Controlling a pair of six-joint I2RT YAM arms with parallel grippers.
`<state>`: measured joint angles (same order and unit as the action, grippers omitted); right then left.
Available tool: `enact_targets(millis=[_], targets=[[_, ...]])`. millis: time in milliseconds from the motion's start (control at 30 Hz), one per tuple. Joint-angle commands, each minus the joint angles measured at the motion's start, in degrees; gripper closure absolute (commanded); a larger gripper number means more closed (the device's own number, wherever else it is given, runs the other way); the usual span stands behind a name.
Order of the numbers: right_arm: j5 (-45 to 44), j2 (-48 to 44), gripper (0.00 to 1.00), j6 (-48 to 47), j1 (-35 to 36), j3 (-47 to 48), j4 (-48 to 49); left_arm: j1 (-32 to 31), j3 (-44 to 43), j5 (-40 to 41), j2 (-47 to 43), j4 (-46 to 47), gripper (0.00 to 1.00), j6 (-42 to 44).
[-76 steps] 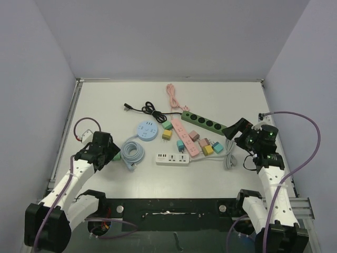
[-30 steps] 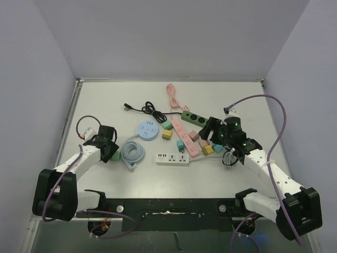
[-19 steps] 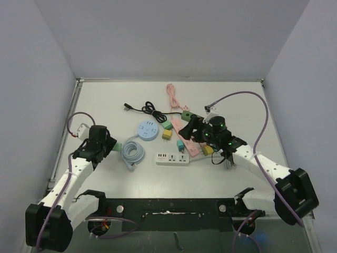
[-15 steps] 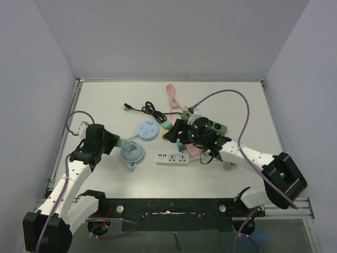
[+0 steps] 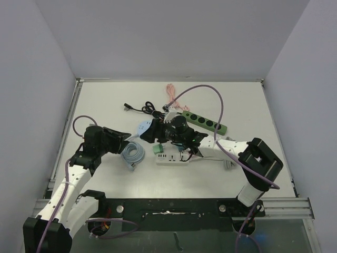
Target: Insert the plug
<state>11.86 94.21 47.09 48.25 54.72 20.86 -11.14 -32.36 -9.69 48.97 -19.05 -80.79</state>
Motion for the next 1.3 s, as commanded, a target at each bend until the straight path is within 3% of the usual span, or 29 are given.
enact_targets(millis=[0, 100, 367, 600, 833, 1000, 1100, 1267], targets=[[-6.8, 0.0, 0.29, 2.1, 0.7, 2.1, -1.2, 1.2, -1.1, 3.7, -0.2, 0.7, 0.59, 3.6], [-13.5, 0.2, 0.31, 0.8, 0.5, 3.8, -10.3, 1.2, -2.4, 7.1, 1.6, -1.6, 0.56, 8.9], [-27.3, 5.7, 0.32, -5.3, 1.5, 13.9, -36.8, 1.1, -1.8, 6.7, 2.7, 0.2, 0.52, 17.0], [-31.4, 13.2, 0.3, -6.5, 3.6, 19.8, -45.1, 1.1, 0.7, 2.8, 2.9, 5.8, 0.46, 19.1], [-32.6, 17.4, 0.36, -9.7, 4.3, 23.1, -47.7, 1.0, 0.6, 1.4, 3.2, 7.1, 0.44, 21.5], [-34.5, 17.6, 0.56, -14.3, 4.2, 22.9, -46.2, 1.0, 0.7, 0.3, 3.7, 8.5, 0.43, 22.4], [-33.9, 15.6, 0.66, -20.0, 4.2, 22.2, -43.5, 1.0, 0.7, -1.9, 4.3, 10.4, 0.43, 23.3], [-28.3, 8.1, 0.68, -28.9, 3.9, 19.2, -37.3, 0.9, -0.4, -9.6, 6.9, 13.6, 0.4, 26.3]])
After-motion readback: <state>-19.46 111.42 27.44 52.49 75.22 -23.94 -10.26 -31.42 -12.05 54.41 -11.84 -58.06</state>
